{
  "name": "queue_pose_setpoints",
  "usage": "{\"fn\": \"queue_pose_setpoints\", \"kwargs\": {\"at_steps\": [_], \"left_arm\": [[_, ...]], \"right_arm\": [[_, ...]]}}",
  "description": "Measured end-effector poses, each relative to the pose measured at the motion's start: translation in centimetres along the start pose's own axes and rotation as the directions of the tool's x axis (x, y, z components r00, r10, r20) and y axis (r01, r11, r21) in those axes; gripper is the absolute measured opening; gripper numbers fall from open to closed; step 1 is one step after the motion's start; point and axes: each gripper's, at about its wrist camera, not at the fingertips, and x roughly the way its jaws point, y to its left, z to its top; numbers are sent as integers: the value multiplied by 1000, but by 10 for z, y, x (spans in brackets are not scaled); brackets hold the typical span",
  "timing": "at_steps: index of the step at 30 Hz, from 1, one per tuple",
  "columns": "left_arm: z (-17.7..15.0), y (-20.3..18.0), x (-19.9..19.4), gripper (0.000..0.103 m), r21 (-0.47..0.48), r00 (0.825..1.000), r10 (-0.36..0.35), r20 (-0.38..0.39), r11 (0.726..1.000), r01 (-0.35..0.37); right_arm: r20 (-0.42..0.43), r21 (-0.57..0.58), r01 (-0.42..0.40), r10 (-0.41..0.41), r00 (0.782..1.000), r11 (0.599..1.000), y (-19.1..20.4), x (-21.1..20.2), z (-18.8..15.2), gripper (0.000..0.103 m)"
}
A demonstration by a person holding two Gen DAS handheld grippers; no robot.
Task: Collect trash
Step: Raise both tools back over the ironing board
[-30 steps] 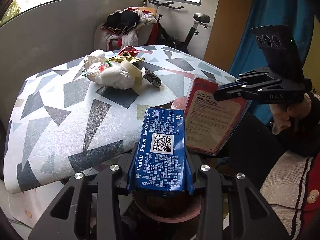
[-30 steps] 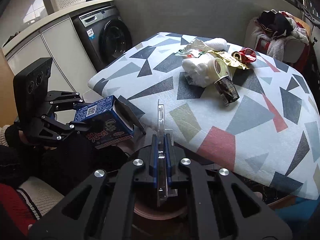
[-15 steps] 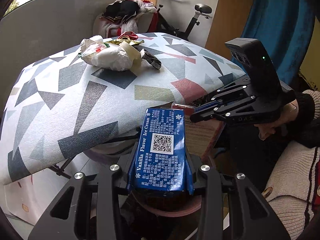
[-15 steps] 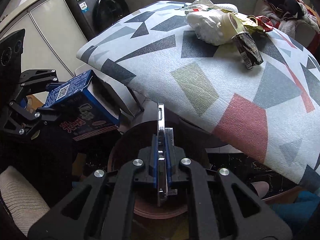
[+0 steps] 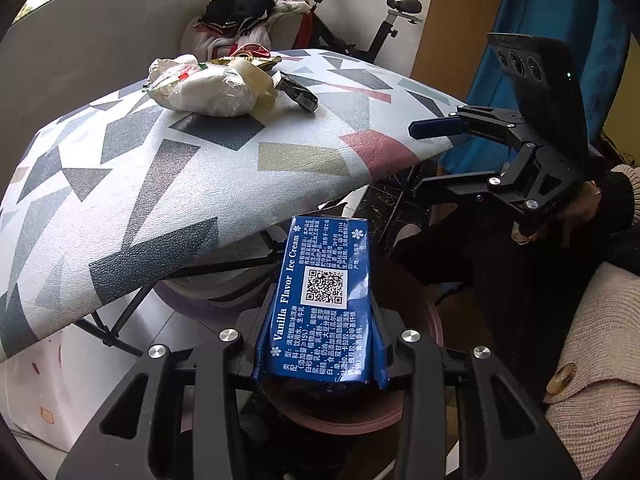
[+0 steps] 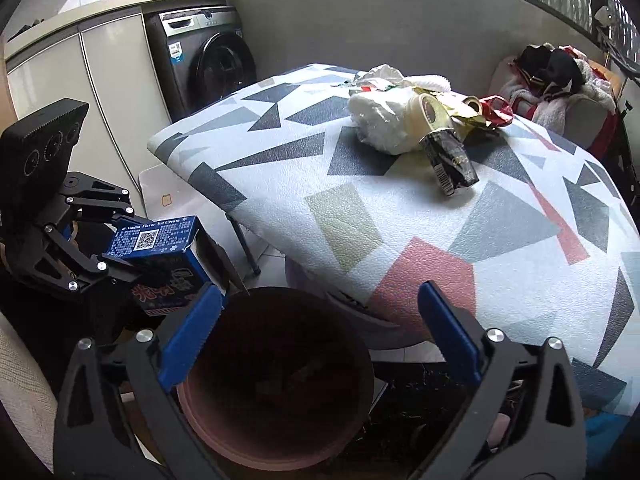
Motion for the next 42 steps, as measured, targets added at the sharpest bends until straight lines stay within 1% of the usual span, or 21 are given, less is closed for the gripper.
{"fn": "queue_pose_setpoints", "kwargs": {"at_steps": [3,9,12,18,20,21,22,24,26,27,28,31,35,39,42], "left_arm": [[-1,0,5,38,-3,1000,-4,-2,1000,4],[-6,0,18,38,-15,1000,-2,-26,1000,2],[-7,-2,25,38,-6,999,3,-51,1000,-3],[-7,-6,27,38,11,999,2,-55,1000,-2],[-7,-6,28,40,10,998,1,-56,1000,0],[-7,-6,29,46,8,998,4,-59,1000,-4],[-7,-6,29,60,6,998,18,-57,1000,-18],[-6,-4,27,70,-3,998,46,-42,999,-46],[-6,0,24,78,-23,998,65,-27,998,-66],[-5,3,23,86,-37,997,77,-19,996,-77],[-5,6,21,89,-53,996,85,-10,995,-86],[-3,16,17,92,-97,993,114,6,989,-113],[-1,22,13,93,-129,986,164,21,979,-160],[2,27,2,96,-160,980,188,61,971,-176],[4,33,-4,97,-187,977,199,78,965,-182]], "right_arm": [[17,0,38,-38,999,999,-3,-3,-2,97],[12,-19,95,-95,995,995,1,3,-7,97],[1,-6,112,-112,994,994,-1,6,-8,97],[-1,59,118,-118,993,991,-15,6,-11,97],[-3,71,120,-121,993,990,-17,5,-11,97],[-3,74,121,-121,993,990,-18,5,-11,97],[-4,75,123,-123,992,990,-18,6,-11,97],[-5,74,124,-124,992,990,-18,6,-11,97],[-8,70,126,-126,992,989,-17,7,-11,97],[-9,69,126,-126,992,990,-17,7,-12,97],[-9,68,127,-127,992,990,-16,7,-12,97],[-12,70,129,-128,992,989,-16,7,-12,97],[-7,82,135,-134,991,988,-19,7,-12,97],[-8,113,145,-145,989,983,-25,5,-11,97],[1,157,130,-131,991,979,-34,2,-10,97]]}}
